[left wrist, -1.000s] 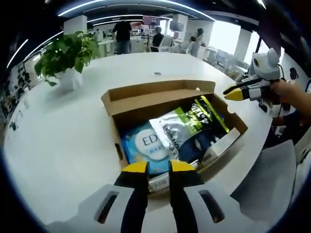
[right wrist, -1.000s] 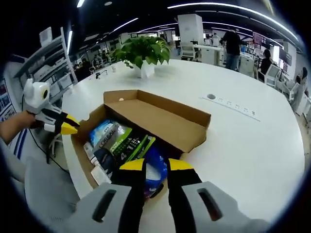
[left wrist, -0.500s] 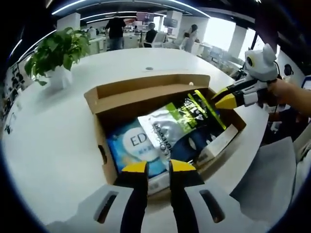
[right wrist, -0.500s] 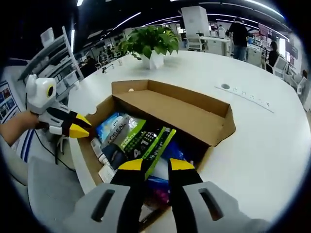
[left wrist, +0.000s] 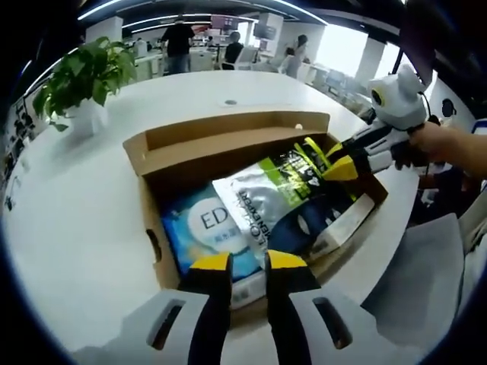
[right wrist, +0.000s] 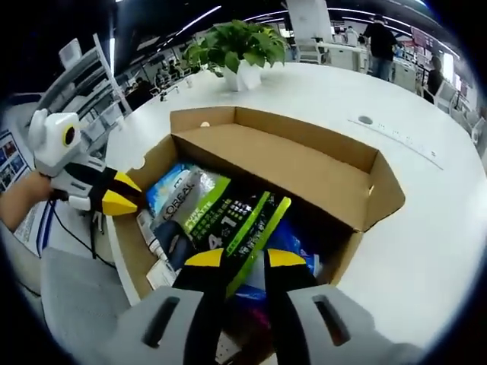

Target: Operate the shoe box by opening the lid, removing the specified soft item, and placing it in the target area until the item is outside and the box remains undamaged.

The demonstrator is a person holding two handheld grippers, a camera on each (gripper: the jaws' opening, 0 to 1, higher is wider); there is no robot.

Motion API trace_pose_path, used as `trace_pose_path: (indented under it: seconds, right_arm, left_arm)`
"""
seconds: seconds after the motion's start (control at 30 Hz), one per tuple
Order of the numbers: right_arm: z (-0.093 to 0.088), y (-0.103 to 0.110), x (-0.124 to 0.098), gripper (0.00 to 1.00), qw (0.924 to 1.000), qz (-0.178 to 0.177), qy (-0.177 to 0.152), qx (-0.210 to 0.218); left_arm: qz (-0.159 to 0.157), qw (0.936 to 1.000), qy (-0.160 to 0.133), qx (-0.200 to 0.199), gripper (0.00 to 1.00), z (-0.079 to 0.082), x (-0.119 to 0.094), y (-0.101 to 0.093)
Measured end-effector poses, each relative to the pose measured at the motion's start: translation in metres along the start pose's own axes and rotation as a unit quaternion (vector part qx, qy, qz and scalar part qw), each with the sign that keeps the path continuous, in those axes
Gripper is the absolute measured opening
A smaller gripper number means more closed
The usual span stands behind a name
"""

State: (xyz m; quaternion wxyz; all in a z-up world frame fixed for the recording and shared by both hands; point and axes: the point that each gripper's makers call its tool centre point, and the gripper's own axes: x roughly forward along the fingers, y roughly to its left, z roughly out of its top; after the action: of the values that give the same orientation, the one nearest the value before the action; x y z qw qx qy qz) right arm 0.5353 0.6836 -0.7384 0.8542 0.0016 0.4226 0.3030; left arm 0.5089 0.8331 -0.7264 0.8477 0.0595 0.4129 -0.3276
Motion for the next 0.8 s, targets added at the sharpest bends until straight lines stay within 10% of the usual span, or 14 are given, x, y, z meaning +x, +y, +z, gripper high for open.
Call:
trace_pose_path:
  seconds: [0.8]
  right_arm:
    - [-0.011,-0.002,0.008,0.0,0.9979,-0.021,0.029,-0.055]
  left_arm:
    - [-0.038,0.9986,0.025,-0.026,0.15,-0.005,0.026,-0.006]
